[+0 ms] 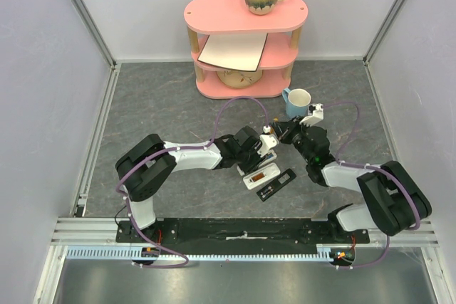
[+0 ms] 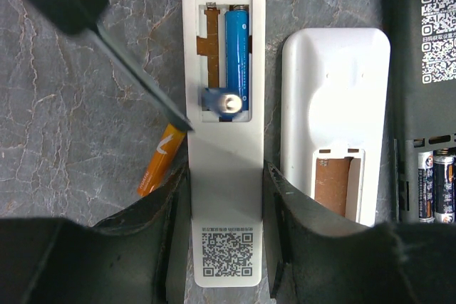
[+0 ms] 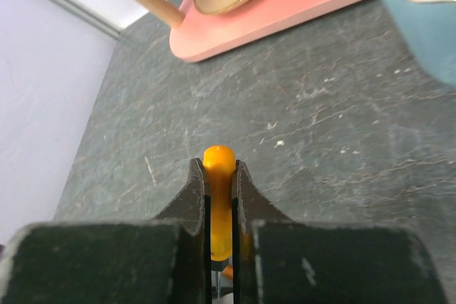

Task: Unload the batteries from the remote control

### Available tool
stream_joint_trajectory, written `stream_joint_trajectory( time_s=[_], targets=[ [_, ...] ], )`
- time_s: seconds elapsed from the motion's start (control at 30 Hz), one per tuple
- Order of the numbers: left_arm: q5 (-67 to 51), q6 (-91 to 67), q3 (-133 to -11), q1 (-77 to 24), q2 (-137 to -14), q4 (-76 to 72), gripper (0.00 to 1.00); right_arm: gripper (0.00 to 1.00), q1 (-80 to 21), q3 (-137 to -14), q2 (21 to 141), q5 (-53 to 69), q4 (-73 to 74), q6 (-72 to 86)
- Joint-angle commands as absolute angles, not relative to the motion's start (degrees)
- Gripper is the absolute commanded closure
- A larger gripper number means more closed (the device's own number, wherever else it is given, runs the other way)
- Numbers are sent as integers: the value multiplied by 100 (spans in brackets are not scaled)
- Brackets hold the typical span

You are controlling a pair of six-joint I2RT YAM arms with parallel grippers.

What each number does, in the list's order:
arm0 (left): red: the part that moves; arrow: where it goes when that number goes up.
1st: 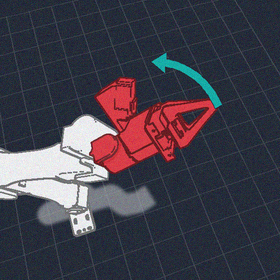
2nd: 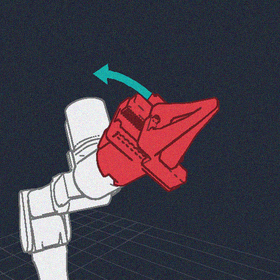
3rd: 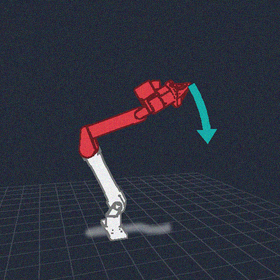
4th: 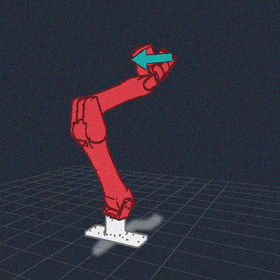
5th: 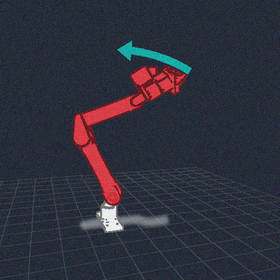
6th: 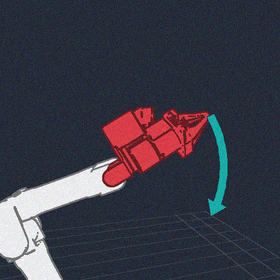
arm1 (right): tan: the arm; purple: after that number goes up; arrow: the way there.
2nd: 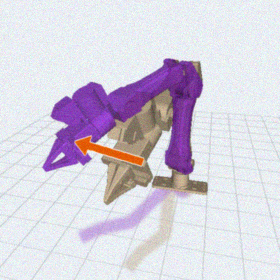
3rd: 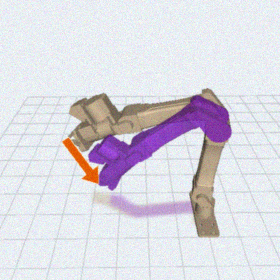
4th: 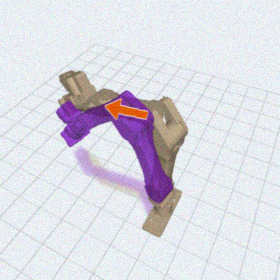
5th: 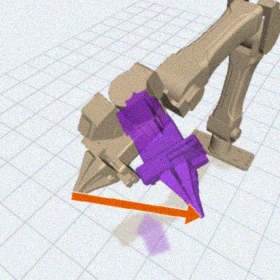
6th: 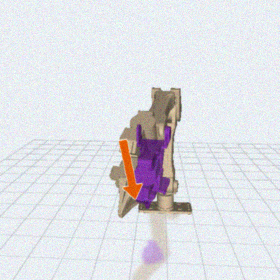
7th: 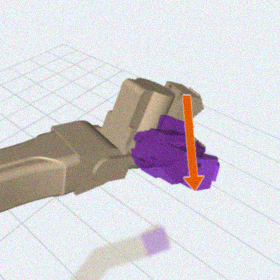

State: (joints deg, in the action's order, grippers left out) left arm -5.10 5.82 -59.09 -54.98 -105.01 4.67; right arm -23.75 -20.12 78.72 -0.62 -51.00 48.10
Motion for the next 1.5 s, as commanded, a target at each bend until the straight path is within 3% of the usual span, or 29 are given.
stream_joint_trajectory(
  time_s=[0.0,0.23,0.7,0.87,1.47],
  targets=[
    [-686,545,-5757,-5484,-10942,1081,89,100,-2566,-2337,8207,202,-5212,4975],
    [-694,536,-5757,-5484,-10942,1081,89,100,-2733,-2487,8482,167,-5230,4940],
    [-668,519,-5757,-5484,-10916,1099,90,100,-2733,-2496,7243,-1045,-3771,3955],
    [-274,457,-5669,-5484,-10793,1011,98,100,-2733,-2452,7251,-1125,-3727,3789],
    [-369,475,-5722,-5484,-10854,1063,98,100,-2725,-1881,6987,-1889,-4052,3261]
  ],
)
